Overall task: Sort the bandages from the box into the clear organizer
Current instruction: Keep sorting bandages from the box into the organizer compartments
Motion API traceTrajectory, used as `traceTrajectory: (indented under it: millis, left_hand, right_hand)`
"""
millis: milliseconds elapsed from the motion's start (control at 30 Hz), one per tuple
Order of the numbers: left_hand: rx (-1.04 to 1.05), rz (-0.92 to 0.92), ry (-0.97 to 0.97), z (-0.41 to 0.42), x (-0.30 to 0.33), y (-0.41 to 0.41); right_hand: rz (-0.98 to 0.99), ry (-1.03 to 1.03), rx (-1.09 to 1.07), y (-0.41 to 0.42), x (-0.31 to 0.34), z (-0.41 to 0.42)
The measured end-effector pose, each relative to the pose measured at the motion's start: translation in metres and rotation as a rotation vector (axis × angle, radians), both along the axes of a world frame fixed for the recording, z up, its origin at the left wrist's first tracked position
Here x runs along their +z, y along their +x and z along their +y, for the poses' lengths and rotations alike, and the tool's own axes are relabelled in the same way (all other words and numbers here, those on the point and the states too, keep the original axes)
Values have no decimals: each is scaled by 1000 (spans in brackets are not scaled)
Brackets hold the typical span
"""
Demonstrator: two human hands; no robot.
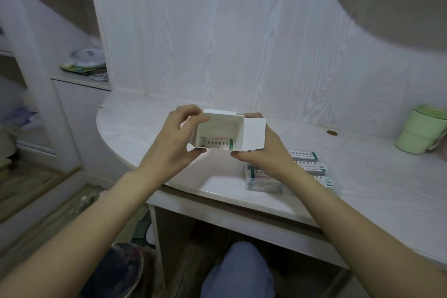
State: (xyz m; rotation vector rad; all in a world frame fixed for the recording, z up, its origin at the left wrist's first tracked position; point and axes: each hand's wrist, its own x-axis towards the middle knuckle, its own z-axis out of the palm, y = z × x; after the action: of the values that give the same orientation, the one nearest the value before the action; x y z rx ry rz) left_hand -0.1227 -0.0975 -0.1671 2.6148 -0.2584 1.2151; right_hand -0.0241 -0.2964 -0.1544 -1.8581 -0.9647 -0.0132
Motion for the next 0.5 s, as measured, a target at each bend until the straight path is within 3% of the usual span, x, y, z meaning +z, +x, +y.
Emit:
traceTrajectory:
  millis: [100,167,233,333,500]
  left_hand:
    - [168,-58,197,-11,3,-2]
    - [163,-55,379,-25,5,-1]
    - [120,137,477,-44,12,1]
    - [213,399,402,-60,21,12]
    - [273,611,373,-69,38,31]
  right_hand:
    - [-63,37,-4,-2,0,2]
    - [-87,62,-14,-4,2,5]
    - [-83,90,-22,-5,4,6]
    - [-62,88,7,-7,4,5]
    - [-108,110,30,-8,5,2]
